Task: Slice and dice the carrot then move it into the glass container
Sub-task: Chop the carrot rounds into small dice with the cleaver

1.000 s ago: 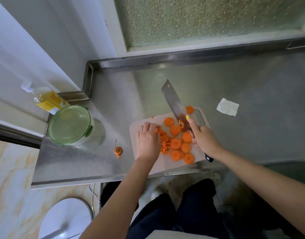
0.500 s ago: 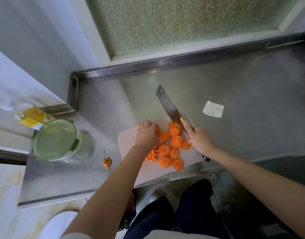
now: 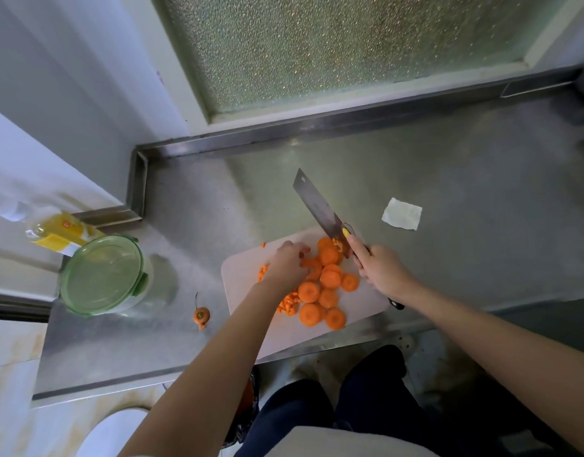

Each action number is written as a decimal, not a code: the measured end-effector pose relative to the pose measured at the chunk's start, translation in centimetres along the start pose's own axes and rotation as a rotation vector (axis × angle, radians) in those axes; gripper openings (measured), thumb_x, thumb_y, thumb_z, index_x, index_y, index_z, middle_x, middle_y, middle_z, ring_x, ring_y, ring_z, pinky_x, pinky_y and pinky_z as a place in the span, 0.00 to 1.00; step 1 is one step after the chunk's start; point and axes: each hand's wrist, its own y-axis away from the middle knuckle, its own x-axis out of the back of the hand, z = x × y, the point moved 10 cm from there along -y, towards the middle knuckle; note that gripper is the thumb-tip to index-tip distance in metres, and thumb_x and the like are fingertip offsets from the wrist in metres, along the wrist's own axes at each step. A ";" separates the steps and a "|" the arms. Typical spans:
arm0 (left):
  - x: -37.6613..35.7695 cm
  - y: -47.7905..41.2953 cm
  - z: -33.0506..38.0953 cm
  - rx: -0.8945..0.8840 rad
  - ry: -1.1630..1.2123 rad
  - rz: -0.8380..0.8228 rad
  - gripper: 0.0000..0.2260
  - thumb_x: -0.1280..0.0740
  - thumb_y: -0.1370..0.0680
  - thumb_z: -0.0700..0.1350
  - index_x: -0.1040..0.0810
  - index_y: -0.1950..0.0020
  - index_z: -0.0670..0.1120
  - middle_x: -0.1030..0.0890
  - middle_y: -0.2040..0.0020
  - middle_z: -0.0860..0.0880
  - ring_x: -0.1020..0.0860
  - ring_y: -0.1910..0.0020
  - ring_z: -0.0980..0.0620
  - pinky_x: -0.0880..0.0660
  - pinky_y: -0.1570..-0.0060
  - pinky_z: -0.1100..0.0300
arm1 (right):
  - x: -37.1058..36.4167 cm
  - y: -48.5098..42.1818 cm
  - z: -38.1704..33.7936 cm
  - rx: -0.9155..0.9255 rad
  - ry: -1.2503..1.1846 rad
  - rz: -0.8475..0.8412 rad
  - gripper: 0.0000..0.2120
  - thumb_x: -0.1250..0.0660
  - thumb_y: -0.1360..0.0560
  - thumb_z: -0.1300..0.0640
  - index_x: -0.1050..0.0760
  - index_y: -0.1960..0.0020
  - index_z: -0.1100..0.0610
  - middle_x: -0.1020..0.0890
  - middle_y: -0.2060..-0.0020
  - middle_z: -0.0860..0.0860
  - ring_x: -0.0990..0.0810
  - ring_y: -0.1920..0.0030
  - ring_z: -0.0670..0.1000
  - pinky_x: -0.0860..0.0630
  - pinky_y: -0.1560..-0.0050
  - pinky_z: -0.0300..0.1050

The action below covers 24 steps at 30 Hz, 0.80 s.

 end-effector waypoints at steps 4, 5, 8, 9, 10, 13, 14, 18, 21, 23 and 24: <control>-0.8 0.5 0.5 -0.041 -0.208 -0.048 0.18 0.36 0.23 0.44 0.28 0.34 0.47 0.30 0.39 0.42 0.31 0.38 0.43 0.33 0.40 0.54 | 0.3 0.0 -0.4 0.023 0.018 0.002 0.28 0.46 0.20 0.42 0.38 0.75 0.55 0.36 0.85 0.46 0.37 0.82 0.44 0.39 0.71 0.39; -0.8 0.5 0.7 -0.042 -0.253 -0.048 0.18 0.36 0.23 0.45 0.29 0.33 0.47 0.30 0.38 0.42 0.32 0.38 0.43 0.34 0.40 0.54 | 0.4 0.0 -0.5 0.026 0.019 0.003 0.28 0.46 0.20 0.42 0.38 0.75 0.55 0.36 0.85 0.46 0.36 0.82 0.44 0.39 0.71 0.39; -0.9 0.7 0.7 -0.018 -0.339 -0.067 0.18 0.37 0.22 0.47 0.30 0.33 0.45 0.32 0.37 0.41 0.35 0.37 0.42 0.35 0.40 0.53 | 0.4 0.3 -0.8 0.040 0.036 -0.003 0.28 0.47 0.20 0.42 0.39 0.75 0.55 0.36 0.85 0.46 0.36 0.82 0.43 0.39 0.70 0.39; -0.9 0.8 0.7 -0.015 -0.353 -0.071 0.18 0.36 0.22 0.47 0.30 0.33 0.44 0.32 0.37 0.41 0.35 0.37 0.42 0.36 0.40 0.53 | 0.3 0.4 -1.0 0.047 0.045 -0.007 0.28 0.47 0.19 0.43 0.39 0.75 0.55 0.36 0.85 0.46 0.36 0.82 0.43 0.39 0.70 0.40; -1.0 0.9 0.7 -0.012 -0.357 -0.071 0.18 0.36 0.22 0.47 0.30 0.33 0.44 0.31 0.37 0.41 0.35 0.37 0.42 0.36 0.40 0.53 | 0.3 0.5 -1.2 0.054 0.052 -0.008 0.28 0.47 0.19 0.43 0.39 0.75 0.56 0.36 0.84 0.46 0.36 0.82 0.43 0.38 0.69 0.40; -1.1 1.3 0.7 -0.032 -0.305 -0.050 0.15 0.36 0.22 0.43 0.30 0.37 0.43 0.28 0.39 0.42 0.32 0.39 0.43 0.35 0.42 0.54 | 0.2 0.7 -1.4 0.058 0.053 0.003 0.28 0.47 0.19 0.43 0.38 0.74 0.56 0.36 0.84 0.46 0.35 0.82 0.43 0.37 0.70 0.41; -0.9 1.5 0.7 -0.040 -0.265 -0.027 0.14 0.37 0.23 0.42 0.29 0.38 0.44 0.27 0.40 0.43 0.30 0.40 0.44 0.34 0.43 0.55 | 0.0 0.8 -1.4 0.056 0.049 0.001 0.28 0.46 0.20 0.43 0.38 0.74 0.56 0.36 0.84 0.46 0.36 0.82 0.43 0.37 0.70 0.41; 2.1 3.2 -0.6 -0.026 0.063 0.225 0.14 0.37 0.24 0.36 0.25 0.39 0.44 0.25 0.42 0.45 0.27 0.43 0.48 0.32 0.42 0.60 | -1.0 1.3 -1.5 0.044 0.018 -0.033 0.27 0.46 0.19 0.43 0.38 0.74 0.55 0.36 0.85 0.45 0.37 0.82 0.43 0.38 0.71 0.39; 5.7 6.1 -3.0 -0.011 0.280 0.509 0.09 0.35 0.24 0.36 0.21 0.45 0.42 0.25 0.50 0.49 0.27 0.51 0.52 0.34 0.50 0.74 | -2.4 2.0 -1.5 0.033 0.020 -0.047 0.28 0.46 0.20 0.42 0.36 0.74 0.55 0.35 0.85 0.45 0.35 0.82 0.43 0.39 0.71 0.38; 7.1 7.9 -5.2 0.014 0.380 0.636 0.07 0.34 0.24 0.36 0.21 0.48 0.42 0.26 0.51 0.50 0.25 0.52 0.51 0.30 0.49 0.68 | -4.0 2.6 -1.5 0.031 0.045 -0.089 0.28 0.47 0.20 0.40 0.35 0.73 0.55 0.33 0.83 0.46 0.34 0.80 0.43 0.39 0.70 0.39; 7.5 8.5 -6.3 0.047 0.428 0.656 0.06 0.34 0.24 0.36 0.22 0.48 0.42 0.26 0.51 0.50 0.25 0.52 0.52 0.29 0.50 0.66 | -4.8 3.0 -1.7 0.032 0.061 -0.109 0.28 0.47 0.21 0.38 0.35 0.72 0.55 0.32 0.81 0.47 0.33 0.78 0.44 0.38 0.70 0.40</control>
